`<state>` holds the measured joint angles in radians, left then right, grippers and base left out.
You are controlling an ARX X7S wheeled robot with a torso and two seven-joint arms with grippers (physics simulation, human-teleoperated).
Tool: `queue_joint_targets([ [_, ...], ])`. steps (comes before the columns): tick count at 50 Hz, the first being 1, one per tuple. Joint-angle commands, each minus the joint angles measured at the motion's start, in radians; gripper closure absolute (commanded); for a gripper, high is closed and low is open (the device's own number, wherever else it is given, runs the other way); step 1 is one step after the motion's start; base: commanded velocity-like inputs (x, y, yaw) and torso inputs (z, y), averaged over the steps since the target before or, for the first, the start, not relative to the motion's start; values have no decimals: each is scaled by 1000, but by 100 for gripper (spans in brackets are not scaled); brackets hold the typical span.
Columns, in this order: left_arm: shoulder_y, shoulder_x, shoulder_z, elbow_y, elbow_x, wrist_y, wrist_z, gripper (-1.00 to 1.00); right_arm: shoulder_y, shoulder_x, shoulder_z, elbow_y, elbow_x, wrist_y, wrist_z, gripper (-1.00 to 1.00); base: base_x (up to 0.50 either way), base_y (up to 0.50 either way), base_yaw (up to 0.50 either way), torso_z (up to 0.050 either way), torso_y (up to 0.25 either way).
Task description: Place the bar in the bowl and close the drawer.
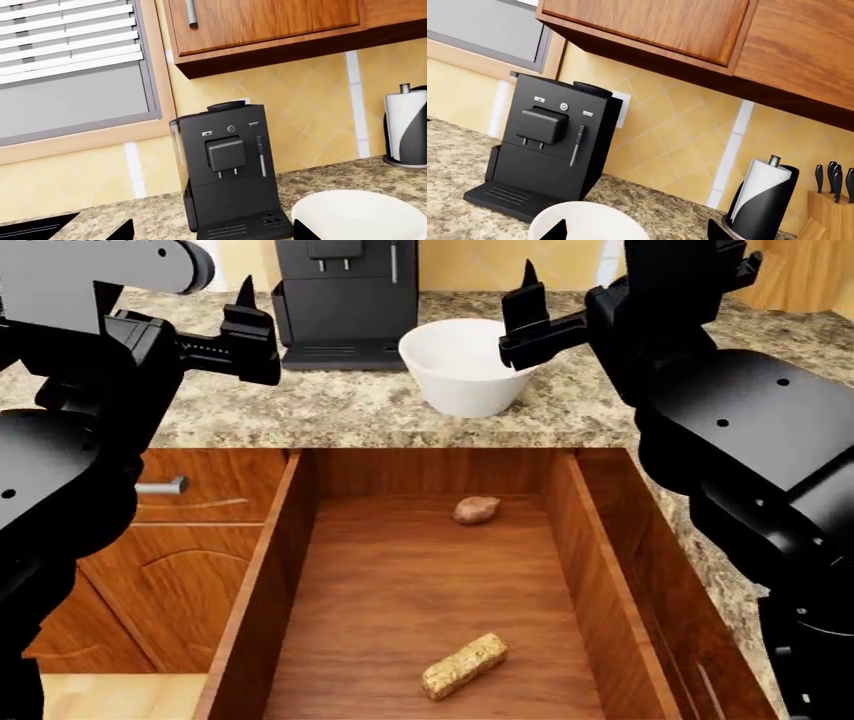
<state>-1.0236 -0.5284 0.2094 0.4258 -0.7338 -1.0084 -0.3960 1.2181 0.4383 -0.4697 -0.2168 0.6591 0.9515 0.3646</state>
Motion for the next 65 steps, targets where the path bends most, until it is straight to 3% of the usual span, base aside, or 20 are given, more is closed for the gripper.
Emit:
queue_joint_targets([
  [1, -7, -10, -8, 5, -4, -3, -3, -100, 19, -13, -10, 18, 0, -1, -8, -100, 16, 0, 0, 0, 0],
  [36, -69, -34, -5, 30, -23, -54, -21, -100, 76, 5, 50, -16, 50, 50, 16, -100, 88, 0, 0, 0, 0],
  [65, -57, -44, 0, 31, -21, -40, -24, -100, 80, 30, 18, -53, 47, 70, 17, -100, 178, 0, 0, 0, 0],
])
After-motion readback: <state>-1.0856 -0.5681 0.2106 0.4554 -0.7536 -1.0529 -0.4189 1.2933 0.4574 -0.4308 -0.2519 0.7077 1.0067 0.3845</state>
